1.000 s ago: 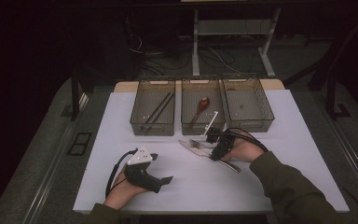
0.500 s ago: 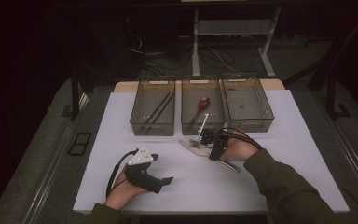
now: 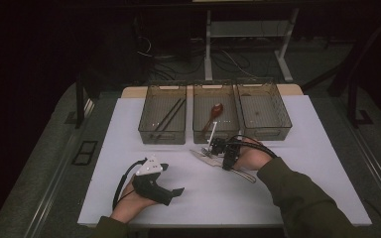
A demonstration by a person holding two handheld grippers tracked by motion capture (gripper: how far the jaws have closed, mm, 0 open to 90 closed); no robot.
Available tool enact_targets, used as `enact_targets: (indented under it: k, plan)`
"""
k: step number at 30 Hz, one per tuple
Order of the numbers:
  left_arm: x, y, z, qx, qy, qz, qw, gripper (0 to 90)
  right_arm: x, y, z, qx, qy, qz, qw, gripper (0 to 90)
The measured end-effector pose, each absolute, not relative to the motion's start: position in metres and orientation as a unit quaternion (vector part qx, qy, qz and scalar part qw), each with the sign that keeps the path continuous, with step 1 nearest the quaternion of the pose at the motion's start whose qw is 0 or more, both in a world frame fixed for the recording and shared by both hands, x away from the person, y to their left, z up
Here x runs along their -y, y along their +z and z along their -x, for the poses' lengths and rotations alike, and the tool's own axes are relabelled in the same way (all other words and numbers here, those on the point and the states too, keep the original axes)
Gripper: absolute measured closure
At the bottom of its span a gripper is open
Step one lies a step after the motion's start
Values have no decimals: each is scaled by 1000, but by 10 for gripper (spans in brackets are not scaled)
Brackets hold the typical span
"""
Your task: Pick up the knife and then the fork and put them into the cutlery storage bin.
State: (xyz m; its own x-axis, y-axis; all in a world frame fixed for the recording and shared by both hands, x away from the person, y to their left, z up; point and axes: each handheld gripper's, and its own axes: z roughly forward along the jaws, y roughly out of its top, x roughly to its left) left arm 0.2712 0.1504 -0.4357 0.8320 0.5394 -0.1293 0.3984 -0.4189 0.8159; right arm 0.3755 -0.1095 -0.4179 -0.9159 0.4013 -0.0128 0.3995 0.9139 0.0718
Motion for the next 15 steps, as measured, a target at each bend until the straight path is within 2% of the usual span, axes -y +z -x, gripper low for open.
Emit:
enact_targets:
  k: [15]
  plan:
    - [-151, -436, -271, -281, 77, -838, 462, 0, 128, -404, -367, -975, 112, -193, -10, 795]
